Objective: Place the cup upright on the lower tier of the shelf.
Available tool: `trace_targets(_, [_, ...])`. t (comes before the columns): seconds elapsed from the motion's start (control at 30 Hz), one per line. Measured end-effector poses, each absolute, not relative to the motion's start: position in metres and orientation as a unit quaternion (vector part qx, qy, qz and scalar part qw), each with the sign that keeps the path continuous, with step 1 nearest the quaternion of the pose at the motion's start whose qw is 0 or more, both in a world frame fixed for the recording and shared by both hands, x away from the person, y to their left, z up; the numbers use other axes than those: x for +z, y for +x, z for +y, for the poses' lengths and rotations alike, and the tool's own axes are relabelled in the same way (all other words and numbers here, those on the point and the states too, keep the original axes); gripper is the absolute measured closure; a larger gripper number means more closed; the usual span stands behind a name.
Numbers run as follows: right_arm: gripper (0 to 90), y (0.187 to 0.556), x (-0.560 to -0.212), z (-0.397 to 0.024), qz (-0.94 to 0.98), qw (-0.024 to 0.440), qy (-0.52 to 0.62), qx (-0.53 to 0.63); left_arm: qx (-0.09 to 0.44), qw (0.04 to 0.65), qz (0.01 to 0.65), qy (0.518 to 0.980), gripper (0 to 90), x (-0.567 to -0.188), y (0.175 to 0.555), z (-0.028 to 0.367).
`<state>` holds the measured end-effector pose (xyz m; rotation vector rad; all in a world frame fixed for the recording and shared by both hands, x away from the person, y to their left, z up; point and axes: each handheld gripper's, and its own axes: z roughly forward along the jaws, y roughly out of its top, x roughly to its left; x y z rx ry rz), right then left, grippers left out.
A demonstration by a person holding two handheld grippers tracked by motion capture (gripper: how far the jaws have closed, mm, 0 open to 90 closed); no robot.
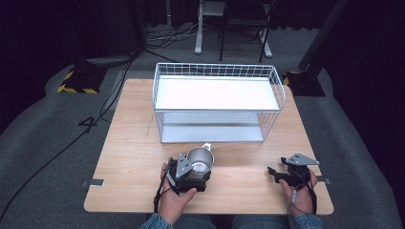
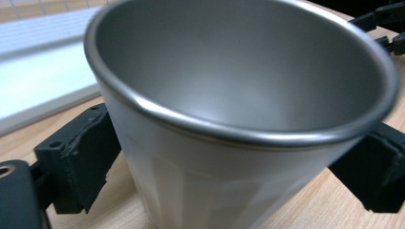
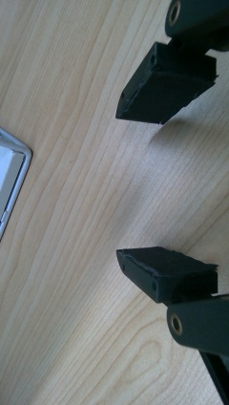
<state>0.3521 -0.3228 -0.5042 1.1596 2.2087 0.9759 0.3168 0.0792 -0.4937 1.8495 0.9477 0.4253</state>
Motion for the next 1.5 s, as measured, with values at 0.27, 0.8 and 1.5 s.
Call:
trace_targets(0.27, [28.3, 0.3517, -0.5041, -0.3226, 0.803, 0.231, 0.42, 0.354, 0.173, 0.467, 0.398, 0.77, 1.4, -0.4994, 0.323, 0.0737])
trace_targets(0.8, [28.3, 0.3513, -0.5042, -0.322, 0.803, 0.234, 0.42, 0.353, 0.156, 0.434, 0.407, 0.788, 4.8, -0.5001, 0.3239, 0.0724])
trace_targets(1.5, [28.3, 0.3509, -0.5042, -0.3218, 0.803, 0.236, 0.418, 0.353, 0.185, 0.427, 0.392, 0.793, 8.5, -0.4969, 0.3205, 0.0687])
